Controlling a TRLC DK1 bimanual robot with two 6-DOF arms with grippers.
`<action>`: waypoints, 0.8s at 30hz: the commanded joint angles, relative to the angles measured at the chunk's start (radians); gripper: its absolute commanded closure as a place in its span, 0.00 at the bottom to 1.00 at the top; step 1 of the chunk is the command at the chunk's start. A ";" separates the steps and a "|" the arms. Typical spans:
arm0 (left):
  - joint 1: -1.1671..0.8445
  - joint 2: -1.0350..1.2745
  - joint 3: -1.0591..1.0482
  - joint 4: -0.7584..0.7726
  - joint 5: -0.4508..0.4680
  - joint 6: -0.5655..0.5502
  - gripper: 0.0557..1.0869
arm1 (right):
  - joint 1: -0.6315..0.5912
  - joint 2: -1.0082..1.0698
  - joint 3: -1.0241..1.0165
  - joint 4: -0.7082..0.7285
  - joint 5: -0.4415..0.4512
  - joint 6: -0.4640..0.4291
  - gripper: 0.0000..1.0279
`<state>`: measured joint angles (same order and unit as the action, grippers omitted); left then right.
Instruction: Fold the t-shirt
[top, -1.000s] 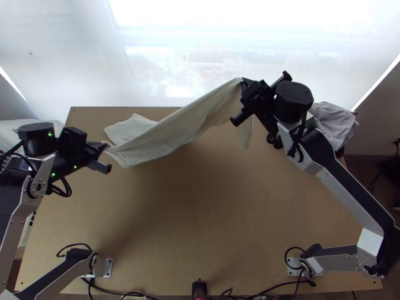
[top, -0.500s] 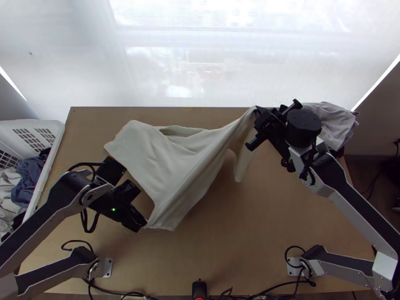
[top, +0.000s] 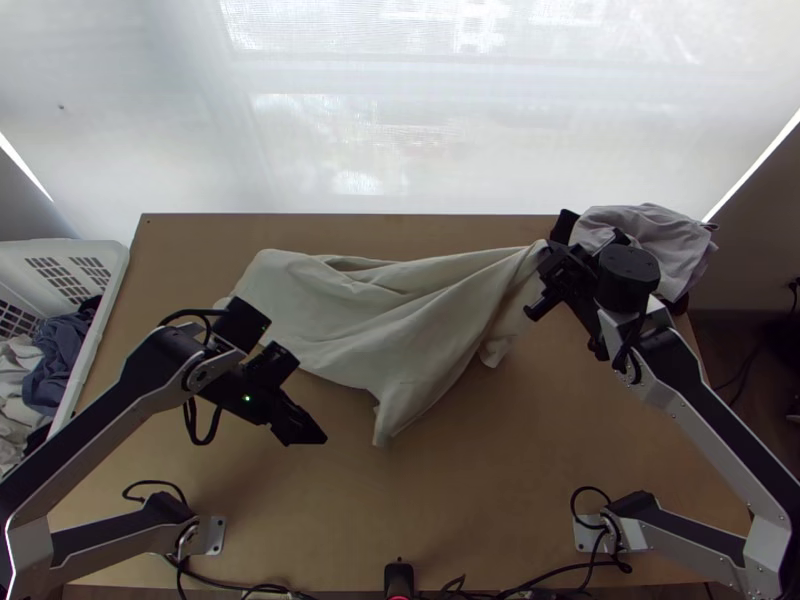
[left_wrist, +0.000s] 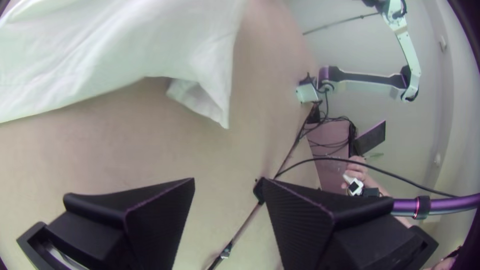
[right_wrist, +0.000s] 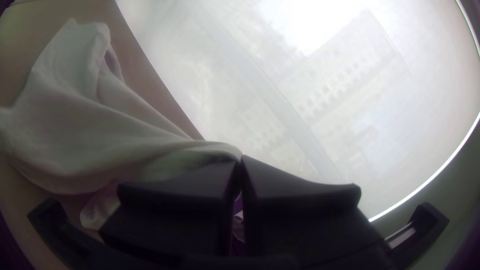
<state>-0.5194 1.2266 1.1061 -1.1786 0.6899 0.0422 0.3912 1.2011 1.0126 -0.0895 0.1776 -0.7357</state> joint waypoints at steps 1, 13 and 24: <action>0.303 -0.004 0.047 0.000 0.005 0.131 0.18 | -0.060 0.054 -0.040 0.047 -0.029 -0.018 0.97; 0.800 0.151 -0.029 0.329 -0.211 0.318 0.19 | -0.026 0.135 -0.077 0.139 -0.029 -0.019 0.05; 0.677 0.315 0.028 0.662 -0.322 0.173 0.19 | 0.003 0.066 -0.006 -0.019 -0.006 0.096 0.05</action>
<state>0.2035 1.4616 1.1130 -0.7052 0.4515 0.2794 0.3779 1.3010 0.9497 -0.0029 0.1505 -0.7170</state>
